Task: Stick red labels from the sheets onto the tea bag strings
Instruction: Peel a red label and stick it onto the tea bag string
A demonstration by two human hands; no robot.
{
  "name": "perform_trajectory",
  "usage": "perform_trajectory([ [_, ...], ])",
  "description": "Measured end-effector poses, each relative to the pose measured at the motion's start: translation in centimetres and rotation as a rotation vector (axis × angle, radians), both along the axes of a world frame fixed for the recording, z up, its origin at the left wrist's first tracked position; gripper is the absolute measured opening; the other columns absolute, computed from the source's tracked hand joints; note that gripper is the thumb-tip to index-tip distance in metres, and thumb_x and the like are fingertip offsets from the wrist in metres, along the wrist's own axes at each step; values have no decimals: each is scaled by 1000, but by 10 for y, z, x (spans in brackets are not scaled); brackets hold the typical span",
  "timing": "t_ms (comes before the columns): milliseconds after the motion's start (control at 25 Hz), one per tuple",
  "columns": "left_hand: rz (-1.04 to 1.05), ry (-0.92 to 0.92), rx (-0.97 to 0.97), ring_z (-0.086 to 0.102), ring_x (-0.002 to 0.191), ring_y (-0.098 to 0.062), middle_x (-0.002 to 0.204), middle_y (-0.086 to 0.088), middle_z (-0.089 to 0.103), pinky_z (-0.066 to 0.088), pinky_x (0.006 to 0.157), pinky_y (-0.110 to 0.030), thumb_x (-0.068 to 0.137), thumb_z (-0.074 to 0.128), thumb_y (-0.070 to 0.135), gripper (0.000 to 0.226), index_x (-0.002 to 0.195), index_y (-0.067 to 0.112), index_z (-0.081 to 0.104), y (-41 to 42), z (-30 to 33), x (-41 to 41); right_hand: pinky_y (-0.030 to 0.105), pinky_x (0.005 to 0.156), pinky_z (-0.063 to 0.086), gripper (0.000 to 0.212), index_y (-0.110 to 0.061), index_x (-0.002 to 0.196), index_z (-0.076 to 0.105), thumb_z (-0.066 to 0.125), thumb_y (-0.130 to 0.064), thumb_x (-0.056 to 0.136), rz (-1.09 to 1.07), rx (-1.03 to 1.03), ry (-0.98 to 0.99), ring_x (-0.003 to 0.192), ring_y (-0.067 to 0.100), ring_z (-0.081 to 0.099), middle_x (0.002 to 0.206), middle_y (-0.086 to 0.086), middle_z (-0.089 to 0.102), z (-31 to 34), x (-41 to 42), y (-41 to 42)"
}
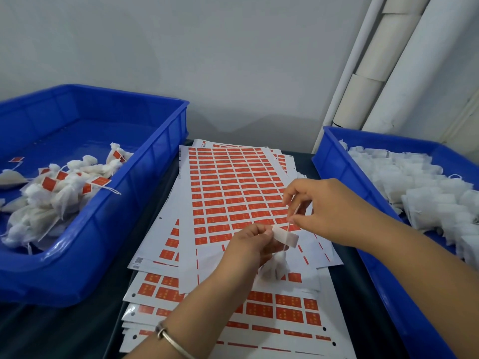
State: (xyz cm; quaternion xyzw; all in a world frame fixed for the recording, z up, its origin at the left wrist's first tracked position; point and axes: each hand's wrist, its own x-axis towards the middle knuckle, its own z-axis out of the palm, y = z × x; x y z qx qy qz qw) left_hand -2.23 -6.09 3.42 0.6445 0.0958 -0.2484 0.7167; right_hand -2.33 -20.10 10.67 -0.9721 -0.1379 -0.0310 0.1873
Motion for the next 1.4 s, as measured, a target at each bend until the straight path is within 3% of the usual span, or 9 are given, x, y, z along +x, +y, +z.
perform_trajectory([
  [160, -64, 10, -13, 64, 100, -22, 97, -4, 70, 46, 90, -29, 95, 50, 11, 16, 88, 19, 62, 0, 0, 2, 2, 55, 41, 34, -46, 79, 46, 71, -25, 82, -15, 16, 11, 73, -13, 58, 78, -34, 51, -2, 3, -2],
  [280, -121, 39, -55, 63, 103, -26, 105, -8, 69, 43, 100, -37, 94, 52, 10, 10, 94, 12, 62, 2, -1, 3, 3, 59, 42, 33, -45, 79, 46, 72, -24, 82, -18, 28, 17, 74, -10, 59, 79, -34, 50, -3, 3, -3],
  [480, -105, 92, -278, 68, 93, -20, 96, -2, 73, 50, 76, -27, 96, 49, 27, 14, 98, 19, 61, 7, -8, 2, 2, 59, 42, 30, -43, 79, 48, 71, -24, 82, -21, 49, 13, 73, -12, 58, 79, -33, 51, -2, 2, -3],
  [680, -274, 62, -368, 65, 96, -19, 97, 0, 72, 49, 78, -26, 83, 62, 30, 17, 83, 23, 77, 9, -13, 3, 3, 64, 44, 28, -40, 79, 50, 72, -23, 81, 17, 102, 14, 78, -18, 58, 80, -31, 57, 5, -3, -1],
  [840, -319, 65, -446, 60, 74, -13, 78, 0, 70, 51, 71, -22, 69, 69, 30, 19, 79, 16, 77, 12, -16, 1, 5, 65, 47, 29, -40, 78, 50, 72, -21, 81, 36, 130, 12, 80, -18, 58, 80, -27, 60, 9, -6, 3],
  [1000, -321, 68, -490, 61, 58, -8, 69, -1, 67, 50, 61, -21, 69, 69, 23, 14, 73, 12, 76, 14, -14, 0, 5, 65, 47, 29, -39, 78, 50, 73, -21, 80, 40, 135, 13, 81, -16, 59, 79, -24, 61, 12, -7, 6],
  [1400, -272, 66, -451, 63, 71, -14, 79, -7, 71, 50, 67, -22, 66, 72, 15, 15, 78, 9, 77, 21, -8, 1, 0, 61, 45, 31, -42, 80, 51, 74, -22, 80, 27, 156, 25, 79, -17, 59, 77, -25, 61, 14, -8, 12],
])
